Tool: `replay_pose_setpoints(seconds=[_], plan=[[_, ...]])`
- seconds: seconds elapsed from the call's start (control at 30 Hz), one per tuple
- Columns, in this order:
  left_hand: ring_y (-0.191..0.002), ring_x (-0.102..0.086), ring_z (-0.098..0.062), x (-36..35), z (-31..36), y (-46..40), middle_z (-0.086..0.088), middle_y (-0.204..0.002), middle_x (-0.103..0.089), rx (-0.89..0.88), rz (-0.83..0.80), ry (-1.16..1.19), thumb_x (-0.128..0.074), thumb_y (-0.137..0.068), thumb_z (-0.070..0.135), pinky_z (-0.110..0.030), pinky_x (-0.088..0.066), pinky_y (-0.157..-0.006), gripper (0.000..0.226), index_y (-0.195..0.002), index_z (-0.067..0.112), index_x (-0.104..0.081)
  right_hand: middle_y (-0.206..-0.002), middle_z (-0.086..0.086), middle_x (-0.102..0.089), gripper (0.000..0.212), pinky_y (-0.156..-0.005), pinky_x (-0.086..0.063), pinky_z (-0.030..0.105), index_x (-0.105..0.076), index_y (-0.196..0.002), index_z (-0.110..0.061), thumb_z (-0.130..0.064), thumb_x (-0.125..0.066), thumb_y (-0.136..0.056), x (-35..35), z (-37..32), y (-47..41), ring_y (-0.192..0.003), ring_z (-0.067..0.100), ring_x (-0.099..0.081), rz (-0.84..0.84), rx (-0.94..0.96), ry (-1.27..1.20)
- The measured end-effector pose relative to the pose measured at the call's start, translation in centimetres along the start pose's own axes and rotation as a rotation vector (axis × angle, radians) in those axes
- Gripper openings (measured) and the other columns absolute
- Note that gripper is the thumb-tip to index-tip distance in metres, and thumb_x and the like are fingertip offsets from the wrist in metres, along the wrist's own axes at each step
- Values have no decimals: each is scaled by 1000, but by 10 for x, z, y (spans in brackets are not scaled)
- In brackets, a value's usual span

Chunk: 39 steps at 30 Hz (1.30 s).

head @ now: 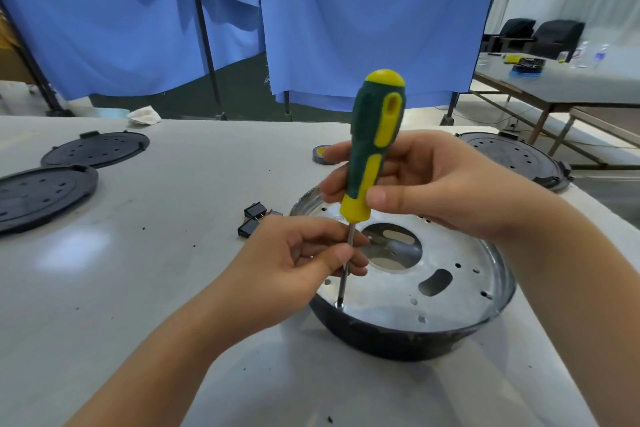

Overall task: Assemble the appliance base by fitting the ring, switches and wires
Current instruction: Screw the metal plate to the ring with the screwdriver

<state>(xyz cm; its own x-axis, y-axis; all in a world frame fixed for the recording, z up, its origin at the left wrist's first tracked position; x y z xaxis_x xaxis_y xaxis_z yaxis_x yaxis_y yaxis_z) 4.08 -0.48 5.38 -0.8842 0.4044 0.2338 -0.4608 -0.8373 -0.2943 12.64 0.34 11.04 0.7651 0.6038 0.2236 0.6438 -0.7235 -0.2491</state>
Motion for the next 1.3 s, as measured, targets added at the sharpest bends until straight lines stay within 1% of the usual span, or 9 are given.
replay_pose_setpoints(seconds=[0.23, 0.37, 0.47, 0.57, 0.63, 0.9, 1.1, 1.23, 1.3], plan=[[-64, -71, -15, 12, 3, -1, 1, -65, -72, -11, 93, -17, -88, -58, 19, -25, -58, -66, 20, -73, 19, -75, -72, -3, -65, 37, -66, -57, 36, -59, -81, -20, -14, -88, -58, 1, -19, -1, -69, 19, -66, 198, 110, 297], [-55, -63, -10, 11, 8, -1, 2, -57, -67, -54, 129, -85, -81, -57, 26, -22, -53, -58, 14, -66, 20, -73, -62, -14, -50, 45, -56, -46, 14, -49, -78, -22, -14, -89, -59, -3, -22, -3, -57, -1, -50, 292, 153, 408], [-65, -72, -19, 12, 2, 0, -3, -67, -73, -16, 162, -46, -80, -57, 26, -28, -59, -68, 15, -70, 22, -75, -71, -10, -57, 40, -63, -48, 14, -55, -96, -14, -12, -84, -68, -1, -16, -4, -68, 2, -59, 244, 92, 290], [-66, -73, -18, 11, -1, -2, -1, -68, -74, 12, 139, -41, -80, -64, 18, -32, -60, -70, 12, -67, 28, -74, -112, 5, -69, 46, -84, -53, 24, -52, -126, -8, -6, -64, -81, -7, -9, 0, -106, 15, -66, 74, 20, 92], [-66, -73, -20, 10, -2, -2, -2, -69, -74, 16, 131, -18, -79, -62, 22, -31, -60, -68, 8, -67, 27, -74, -121, 11, -66, 47, -90, -52, 31, -48, -130, -4, 1, -56, -84, -10, -9, 1, -113, 23, -63, 17, 23, 17], [-70, -74, -21, 7, -10, -4, -6, -75, -75, 61, 112, 46, -72, -78, -3, -19, -56, -65, 28, -66, 22, -76, -68, -9, -63, 45, -65, -58, 30, -55, -86, -17, -23, -89, -57, 15, -16, -1, -67, 12, -65, 353, 84, 361], [-74, -74, -19, 5, -8, -3, -4, -75, -76, 24, 74, 4, -67, -83, -3, -20, -56, -70, 21, -80, 17, -74, -61, -6, -50, 48, -47, -42, 19, -45, -75, -27, -40, -87, -58, 13, -24, 1, -52, 5, -47, 508, 168, 513], [-75, -74, -15, 10, -7, -4, 1, -76, -76, -22, 106, -83, -73, -81, 4, -19, -55, -72, 22, -74, 25, -75, -68, -7, -60, 45, -64, -57, 37, -53, -88, -21, -41, -84, -63, 13, -13, -2, -63, 16, -60, 433, 73, 419], [-83, -72, -8, 16, -2, -3, 8, -82, -76, -64, 144, -119, -76, -77, 23, -16, -53, -75, 9, -79, 32, -77, -86, 2, -69, 41, -78, -58, 39, -56, -107, -14, -31, -77, -75, 9, -4, -3, -80, 21, -68, 324, 26, 281]])
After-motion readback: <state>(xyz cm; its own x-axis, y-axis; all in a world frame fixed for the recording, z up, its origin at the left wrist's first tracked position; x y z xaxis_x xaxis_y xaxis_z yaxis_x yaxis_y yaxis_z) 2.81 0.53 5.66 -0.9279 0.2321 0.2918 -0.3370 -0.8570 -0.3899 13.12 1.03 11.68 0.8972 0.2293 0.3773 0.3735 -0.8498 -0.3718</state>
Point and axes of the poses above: each hand's wrist, its own y-axis away from the middle knuckle, its own x-axis out of the back of the hand, z = x × y, the point moved 10 cm from there along -y, towards the middle knuckle
